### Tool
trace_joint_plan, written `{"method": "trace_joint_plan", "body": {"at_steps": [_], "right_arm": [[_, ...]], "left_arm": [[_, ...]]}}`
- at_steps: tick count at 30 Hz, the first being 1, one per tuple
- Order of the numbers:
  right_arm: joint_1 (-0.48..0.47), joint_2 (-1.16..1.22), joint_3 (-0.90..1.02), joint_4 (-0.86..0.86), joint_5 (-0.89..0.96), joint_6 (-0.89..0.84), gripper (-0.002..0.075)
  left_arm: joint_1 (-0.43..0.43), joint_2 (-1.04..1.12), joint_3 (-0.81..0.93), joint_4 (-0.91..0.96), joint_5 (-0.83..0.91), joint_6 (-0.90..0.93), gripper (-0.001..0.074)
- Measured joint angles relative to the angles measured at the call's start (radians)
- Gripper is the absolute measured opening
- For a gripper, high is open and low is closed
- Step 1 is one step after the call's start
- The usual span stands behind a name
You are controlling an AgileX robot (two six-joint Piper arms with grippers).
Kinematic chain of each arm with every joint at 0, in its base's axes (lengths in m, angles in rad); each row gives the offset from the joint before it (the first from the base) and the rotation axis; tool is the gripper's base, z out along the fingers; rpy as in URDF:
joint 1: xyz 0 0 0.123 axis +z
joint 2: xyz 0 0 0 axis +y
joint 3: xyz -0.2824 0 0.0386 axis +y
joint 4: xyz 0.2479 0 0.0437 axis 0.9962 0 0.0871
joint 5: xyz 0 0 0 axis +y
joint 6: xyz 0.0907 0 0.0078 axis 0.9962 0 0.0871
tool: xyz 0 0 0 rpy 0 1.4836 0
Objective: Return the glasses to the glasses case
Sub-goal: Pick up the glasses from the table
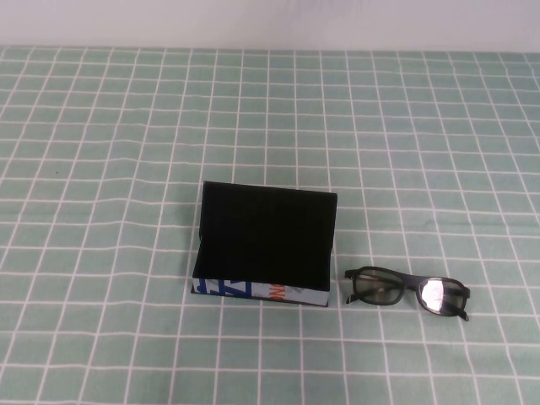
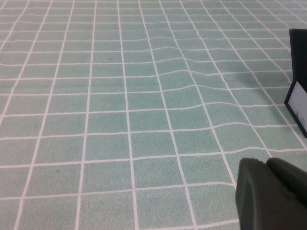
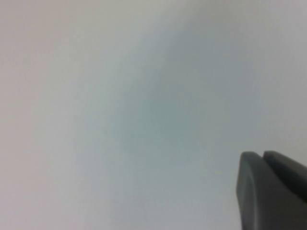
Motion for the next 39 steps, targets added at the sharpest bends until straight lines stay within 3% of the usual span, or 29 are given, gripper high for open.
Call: {"method": "trace_joint_plan", "body": {"at_steps": [3, 7, 11, 15, 18, 21, 24, 27, 32, 39], "right_arm": [[0.000, 0.002, -0.002, 0.324, -0.207, 0.048, -0.0013], [0.000, -0.014, -0.016, 0.742, -0.679, 0.040, -0.0013], [0.000, 0.009, -0.016, 0.920, -0.986, -0.348, -0.0013], [0.000, 0.077, -0.018, 0.950, -0.994, -0.707, -0.0013], [0.000, 0.116, -0.052, 0.980, -0.872, -0.796, -0.0013], [0.000, 0.121, -0.134, 0.985, -0.636, -0.807, -0.0013], [0.000, 0.121, -0.256, 0.949, -0.266, -0.811, -0.0013], [0.000, 0.131, -0.378, 0.797, 0.157, -0.760, -0.0013], [0.000, 0.196, -0.618, 0.320, 0.800, -0.351, -0.0013], [0.000, 0.348, -0.667, -0.247, 1.034, 0.219, -0.0013]], "left_arm": [[0.000, 0.000, 0.000, 0.000, 0.000, 0.000, -0.0004], [0.000, 0.000, 0.000, 0.000, 0.000, 0.000, -0.0004], [0.000, 0.000, 0.000, 0.000, 0.000, 0.000, -0.0004], [0.000, 0.000, 0.000, 0.000, 0.000, 0.000, -0.0004], [0.000, 0.000, 0.000, 0.000, 0.000, 0.000, -0.0004], [0.000, 0.000, 0.000, 0.000, 0.000, 0.000, -0.0004], [0.000, 0.000, 0.000, 0.000, 0.000, 0.000, -0.0004], [0.000, 0.000, 0.000, 0.000, 0.000, 0.000, -0.0004], [0.000, 0.000, 0.000, 0.000, 0.000, 0.000, -0.0004], [0.000, 0.000, 0.000, 0.000, 0.000, 0.000, -0.0004]]}}
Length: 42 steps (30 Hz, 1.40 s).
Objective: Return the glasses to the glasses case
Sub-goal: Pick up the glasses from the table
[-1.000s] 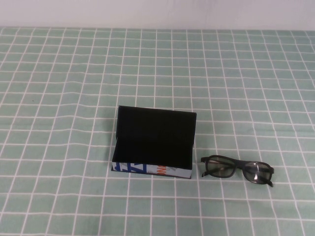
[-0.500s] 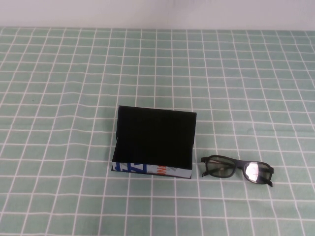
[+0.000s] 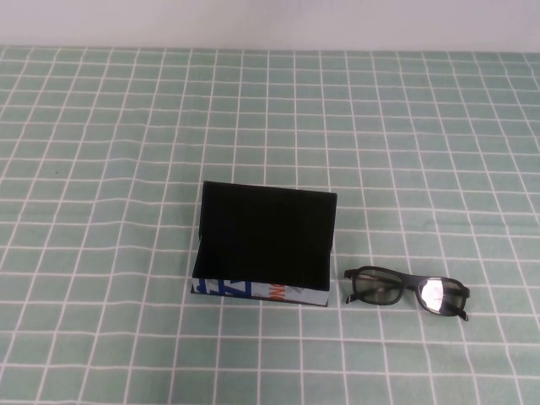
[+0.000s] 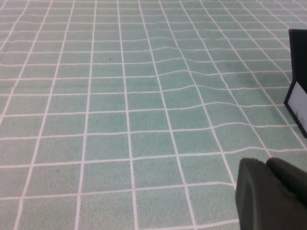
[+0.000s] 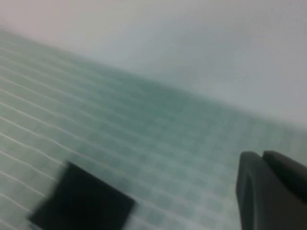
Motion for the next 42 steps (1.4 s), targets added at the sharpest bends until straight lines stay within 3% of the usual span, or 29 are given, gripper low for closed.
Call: {"method": "trace_joint_plan", "body": {"at_steps": [5, 10, 17, 23, 28, 34, 38, 42], "right_arm": [[0.000, 0.120, 0.000, -0.220, -0.056, 0.157, -0.0013], [0.000, 0.186, 0.000, -0.170, -0.069, 0.164, -0.0013], [0.016, 0.381, 0.000, -0.079, 0.111, -0.118, -0.0013], [0.135, 0.479, 0.017, -0.162, 0.129, -0.275, -0.0013], [0.225, 0.481, 0.177, -0.274, 0.058, -0.326, -0.0013], [0.238, 0.441, 0.465, -0.323, -0.145, -0.458, -0.0006], [0.240, 0.390, 0.606, -0.307, -0.289, -0.490, 0.0086], [0.271, 0.382, 0.675, -0.268, -0.402, -0.494, 0.0300]], "left_arm": [[0.000, 0.000, 0.000, 0.000, 0.000, 0.000, -0.0004], [0.000, 0.000, 0.000, 0.000, 0.000, 0.000, -0.0004], [0.000, 0.000, 0.000, 0.000, 0.000, 0.000, -0.0004], [0.000, 0.000, 0.000, 0.000, 0.000, 0.000, -0.0004], [0.000, 0.000, 0.000, 0.000, 0.000, 0.000, -0.0004], [0.000, 0.000, 0.000, 0.000, 0.000, 0.000, -0.0004], [0.000, 0.000, 0.000, 0.000, 0.000, 0.000, -0.0004], [0.000, 0.000, 0.000, 0.000, 0.000, 0.000, -0.0004]]}}
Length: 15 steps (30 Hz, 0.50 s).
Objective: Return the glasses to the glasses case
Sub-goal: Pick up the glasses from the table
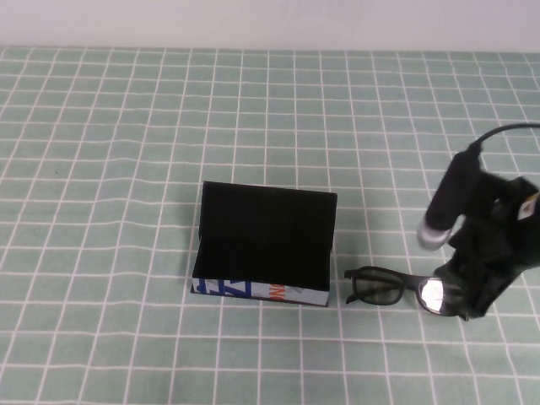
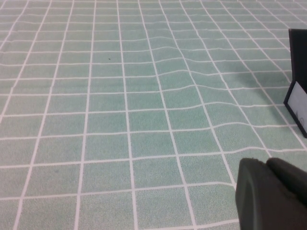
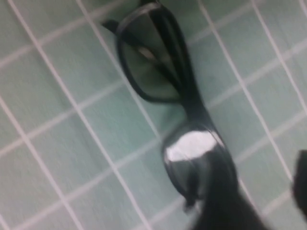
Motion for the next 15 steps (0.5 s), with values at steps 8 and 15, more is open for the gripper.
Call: {"method": "trace_joint_plan", "body": {"at_steps": [8, 15], "right_arm": [[0.103, 0.082, 0.009, -0.064, -0.073, -0.002, 0.0355], [0.117, 0.172, 0.009, -0.120, -0.084, -0.002, 0.0352]], "left_arm": [[0.000, 0.000, 0.000, 0.000, 0.000, 0.000, -0.0004], [0.000, 0.000, 0.000, 0.000, 0.000, 0.000, -0.0004]]}}
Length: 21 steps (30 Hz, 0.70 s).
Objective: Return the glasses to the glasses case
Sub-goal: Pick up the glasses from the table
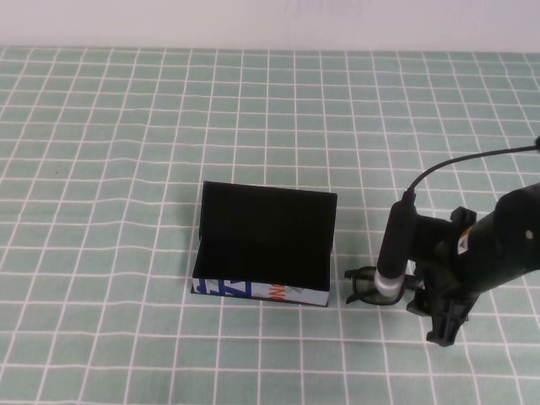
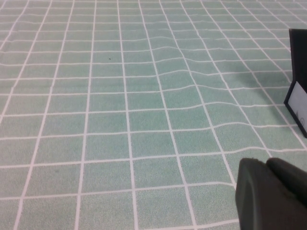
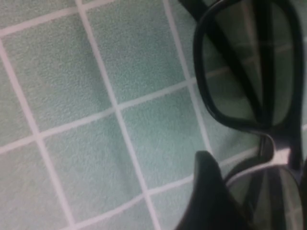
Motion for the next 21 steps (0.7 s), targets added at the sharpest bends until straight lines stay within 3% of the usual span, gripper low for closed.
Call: {"method": "trace_joint_plan", "body": {"at_steps": [10, 18, 21], "right_arm": [[0.000, 0.086, 0.000, -0.038, -0.061, 0.002, 0.0335], [0.000, 0.088, -0.002, -0.043, -0.076, 0.006, 0.0091], [0.000, 0.088, -0.002, -0.045, -0.076, 0.006, 0.0053]], "left_arm": [[0.000, 0.000, 0.000, 0.000, 0.000, 0.000, -0.0004], [0.000, 0.000, 0.000, 0.000, 0.000, 0.000, -0.0004], [0.000, 0.000, 0.000, 0.000, 0.000, 0.000, -0.0004]]}}
